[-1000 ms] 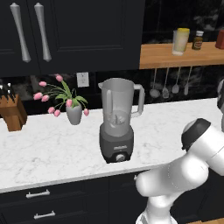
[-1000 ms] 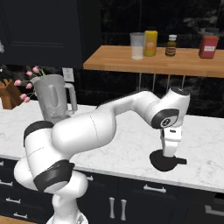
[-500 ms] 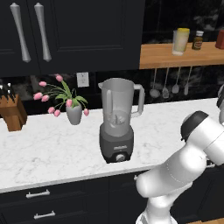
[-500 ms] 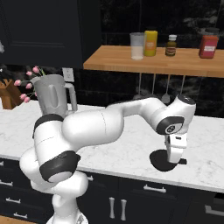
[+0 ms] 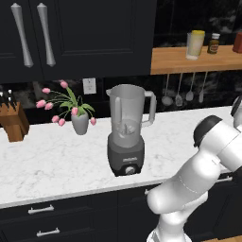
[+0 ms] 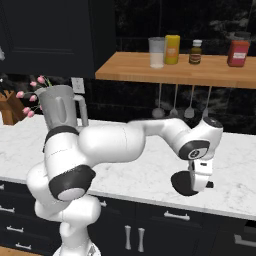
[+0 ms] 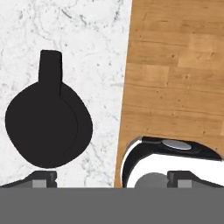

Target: Close the lid blender by securely placing the lid on top.

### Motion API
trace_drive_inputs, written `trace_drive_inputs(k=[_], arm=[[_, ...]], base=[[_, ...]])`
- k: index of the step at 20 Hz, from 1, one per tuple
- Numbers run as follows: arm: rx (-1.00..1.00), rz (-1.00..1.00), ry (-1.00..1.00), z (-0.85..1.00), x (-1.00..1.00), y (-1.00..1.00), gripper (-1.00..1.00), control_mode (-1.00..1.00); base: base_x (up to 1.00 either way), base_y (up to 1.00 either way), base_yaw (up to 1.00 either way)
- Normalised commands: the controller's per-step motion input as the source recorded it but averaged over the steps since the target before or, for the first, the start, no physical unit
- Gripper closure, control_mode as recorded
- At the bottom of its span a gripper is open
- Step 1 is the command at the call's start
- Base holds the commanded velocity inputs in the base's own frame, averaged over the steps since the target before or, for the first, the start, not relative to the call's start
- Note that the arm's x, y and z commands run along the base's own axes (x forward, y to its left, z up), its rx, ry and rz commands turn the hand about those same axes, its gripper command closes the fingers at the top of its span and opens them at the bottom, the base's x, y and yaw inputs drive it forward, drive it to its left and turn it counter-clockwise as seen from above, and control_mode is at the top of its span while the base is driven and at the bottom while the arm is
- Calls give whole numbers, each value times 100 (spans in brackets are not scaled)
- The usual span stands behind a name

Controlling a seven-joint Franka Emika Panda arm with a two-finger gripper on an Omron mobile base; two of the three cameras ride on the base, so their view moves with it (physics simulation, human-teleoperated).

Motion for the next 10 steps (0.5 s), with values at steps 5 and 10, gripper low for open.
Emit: trace_drive_inputs(k=[5,10], arm=[[0,0,0,-27,12,0,-100,-100],[0,0,0,-20,14,-6,-100,-100]], base=[[0,0,0],[0,0,0]])
